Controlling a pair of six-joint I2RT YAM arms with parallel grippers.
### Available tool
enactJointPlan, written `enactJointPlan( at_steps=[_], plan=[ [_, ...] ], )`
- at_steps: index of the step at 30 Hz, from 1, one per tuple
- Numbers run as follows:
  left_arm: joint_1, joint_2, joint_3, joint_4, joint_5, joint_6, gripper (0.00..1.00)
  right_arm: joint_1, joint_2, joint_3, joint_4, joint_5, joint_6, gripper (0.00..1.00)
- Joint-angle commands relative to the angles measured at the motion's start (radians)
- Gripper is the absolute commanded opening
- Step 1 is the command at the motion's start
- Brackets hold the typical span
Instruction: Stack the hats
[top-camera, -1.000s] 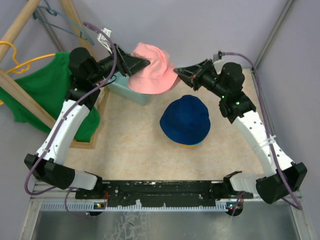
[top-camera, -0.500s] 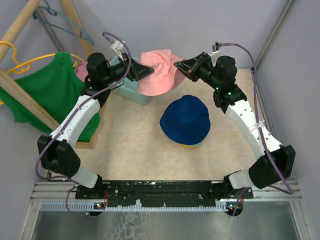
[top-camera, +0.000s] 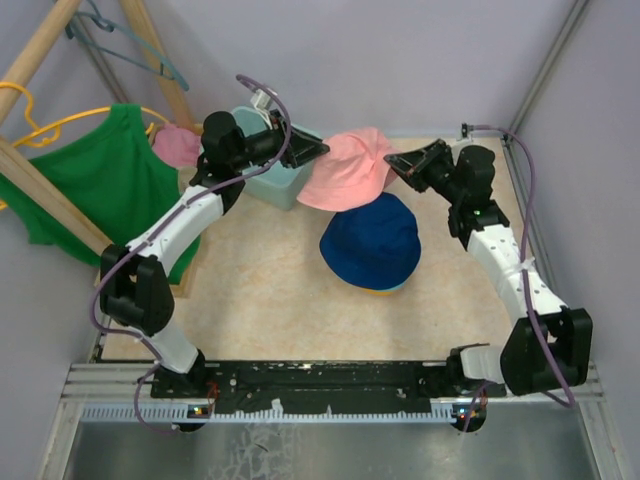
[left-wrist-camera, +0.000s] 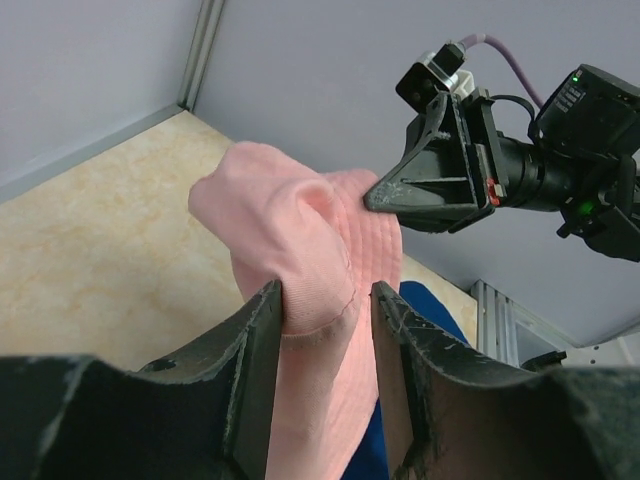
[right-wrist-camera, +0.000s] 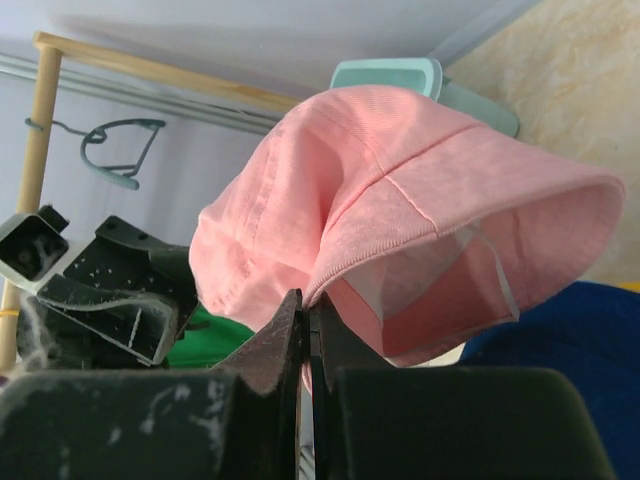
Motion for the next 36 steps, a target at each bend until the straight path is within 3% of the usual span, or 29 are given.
enactJointPlan(
  at_steps=[1,18,24,30,36],
  plan=[
    [-0.016,0.031,0.010,0.091,0.034,-0.006,0.46,-0.003,-0.088,-0.024,0.059,-0.040,0.001,0.00],
    [-0.029,0.084,-0.036,0.122,0.067,-0.098,0.45,-0.003,-0.298,-0.010,-0.387,-0.022,-0.011,0.00],
    [-0.032,0.117,-0.019,0.137,0.082,-0.144,0.44,0.022,-0.320,0.012,-0.402,0.008,0.041,0.00],
    [-0.036,0.133,0.027,0.097,0.083,-0.123,0.44,0.155,-0.307,0.085,-0.456,0.107,0.058,0.00],
    [-0.034,0.135,0.061,0.055,0.076,-0.100,0.44,0.169,-0.311,0.107,-0.470,0.146,0.081,0.00]
  ],
)
